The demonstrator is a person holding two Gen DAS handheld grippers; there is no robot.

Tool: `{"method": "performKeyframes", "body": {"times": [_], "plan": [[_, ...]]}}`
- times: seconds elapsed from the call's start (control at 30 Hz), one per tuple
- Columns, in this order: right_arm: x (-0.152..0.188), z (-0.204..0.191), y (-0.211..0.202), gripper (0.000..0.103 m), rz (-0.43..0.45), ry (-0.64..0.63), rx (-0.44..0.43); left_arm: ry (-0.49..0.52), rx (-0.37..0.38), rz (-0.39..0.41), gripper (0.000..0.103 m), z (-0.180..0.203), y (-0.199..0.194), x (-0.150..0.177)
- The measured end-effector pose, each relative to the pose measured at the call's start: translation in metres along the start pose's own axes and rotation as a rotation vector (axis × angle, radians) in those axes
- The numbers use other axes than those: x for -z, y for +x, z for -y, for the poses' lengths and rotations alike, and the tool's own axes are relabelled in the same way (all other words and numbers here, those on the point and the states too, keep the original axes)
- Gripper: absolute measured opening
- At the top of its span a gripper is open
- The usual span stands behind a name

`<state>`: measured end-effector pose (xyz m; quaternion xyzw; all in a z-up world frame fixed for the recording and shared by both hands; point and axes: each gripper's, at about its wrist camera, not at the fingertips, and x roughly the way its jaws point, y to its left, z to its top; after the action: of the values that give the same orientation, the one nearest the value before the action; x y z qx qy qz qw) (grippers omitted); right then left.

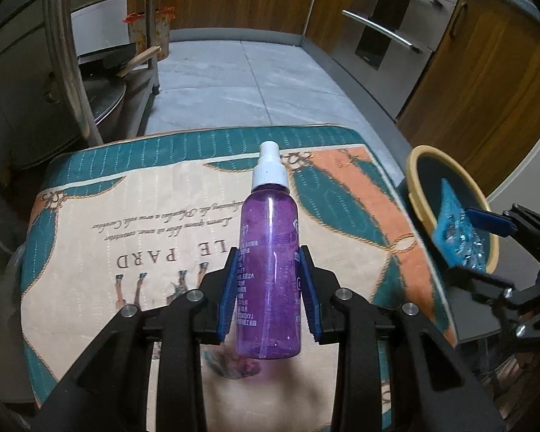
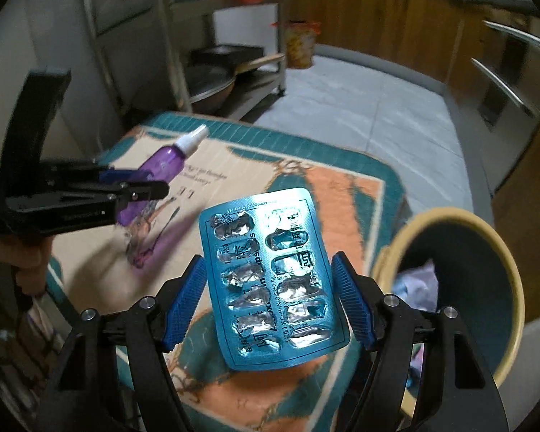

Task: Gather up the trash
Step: 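Carry the purple bottle and blue blister pack over the bin with both tools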

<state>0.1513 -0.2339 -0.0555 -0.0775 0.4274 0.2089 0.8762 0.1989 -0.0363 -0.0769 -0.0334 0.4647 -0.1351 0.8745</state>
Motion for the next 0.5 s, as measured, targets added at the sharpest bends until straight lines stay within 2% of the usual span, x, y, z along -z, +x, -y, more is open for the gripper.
{"method": "performKeyframes", "body": {"times": [0.27, 0.5], "plan": [[0.025, 0.042, -0.046, 0.072, 0.092, 0.169, 0.049, 0.045, 0.064, 0.024, 0.032, 0.034, -0.003, -0.005], [0.047, 0.078, -0.064, 0.072, 0.127, 0.288, 0.108, 0.088, 0.128, 0.028, 0.032, 0.075, 0.005, -0.011]]}}
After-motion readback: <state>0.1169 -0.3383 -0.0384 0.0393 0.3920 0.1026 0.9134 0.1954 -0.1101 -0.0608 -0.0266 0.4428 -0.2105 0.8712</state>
